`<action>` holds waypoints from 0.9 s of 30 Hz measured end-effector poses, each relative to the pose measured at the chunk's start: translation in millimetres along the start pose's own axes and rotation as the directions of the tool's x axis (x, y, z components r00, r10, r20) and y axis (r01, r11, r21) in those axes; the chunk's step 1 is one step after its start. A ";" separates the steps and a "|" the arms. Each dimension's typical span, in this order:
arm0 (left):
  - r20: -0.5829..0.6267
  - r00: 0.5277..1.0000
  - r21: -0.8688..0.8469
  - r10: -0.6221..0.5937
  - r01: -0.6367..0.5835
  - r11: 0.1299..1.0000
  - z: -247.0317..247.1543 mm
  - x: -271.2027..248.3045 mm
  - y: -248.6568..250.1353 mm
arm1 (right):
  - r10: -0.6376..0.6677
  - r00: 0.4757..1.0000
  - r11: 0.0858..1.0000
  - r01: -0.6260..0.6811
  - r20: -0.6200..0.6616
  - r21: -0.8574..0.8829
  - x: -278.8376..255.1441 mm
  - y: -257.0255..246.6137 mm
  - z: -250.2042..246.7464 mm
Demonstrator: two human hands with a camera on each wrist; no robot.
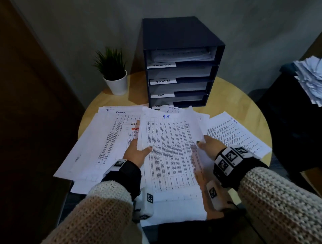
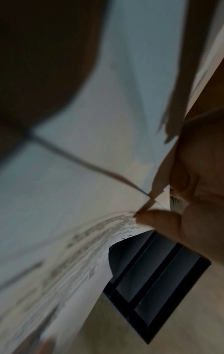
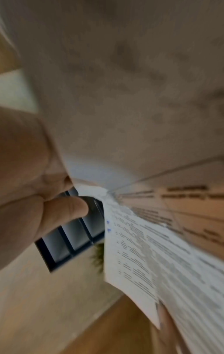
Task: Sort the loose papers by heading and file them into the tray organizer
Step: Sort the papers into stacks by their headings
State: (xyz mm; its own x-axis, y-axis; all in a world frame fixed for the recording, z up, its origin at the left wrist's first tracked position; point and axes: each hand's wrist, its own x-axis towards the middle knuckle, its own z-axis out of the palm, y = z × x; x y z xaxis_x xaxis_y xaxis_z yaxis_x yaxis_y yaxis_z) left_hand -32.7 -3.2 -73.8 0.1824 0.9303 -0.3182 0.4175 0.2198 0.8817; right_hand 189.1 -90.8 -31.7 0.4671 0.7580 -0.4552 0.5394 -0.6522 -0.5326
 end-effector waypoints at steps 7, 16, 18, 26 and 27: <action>0.034 0.996 0.045 0.082 -0.084 0.995 -7.7 -5.5 14.5 | 0.029 1.000 1.000 -0.029 0.009 0.005 5.2 12.9 -0.5; -0.146 0.989 -0.532 -0.019 -0.062 0.844 -20.4 -2.9 27.4 | 0.118 0.988 0.657 -0.155 0.103 0.738 -19.1 45.5 -19.5; -0.164 0.984 -0.640 -0.072 -0.050 0.767 -19.9 -3.3 30.4 | 0.019 0.986 0.392 -0.159 0.165 0.906 -29.8 46.4 -14.5; 0.010 0.998 -0.828 -0.069 0.047 0.559 -1.8 -15.2 37.1 | 0.019 0.993 0.203 -0.117 0.116 0.972 -39.2 26.5 14.4; 0.040 0.999 -0.832 -0.035 0.053 0.552 -0.1 -17.9 37.9 | 0.042 0.993 0.217 -0.114 0.108 0.969 -41.2 23.2 13.8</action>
State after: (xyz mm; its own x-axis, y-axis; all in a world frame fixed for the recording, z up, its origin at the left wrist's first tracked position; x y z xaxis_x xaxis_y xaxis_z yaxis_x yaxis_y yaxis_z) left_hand -20.3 -11.5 -34.6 0.2034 0.9096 -0.3623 -0.5009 0.4146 0.7597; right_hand 172.7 -137.1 -35.2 0.4113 0.7256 -0.5516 -0.6153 -0.2254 -0.7554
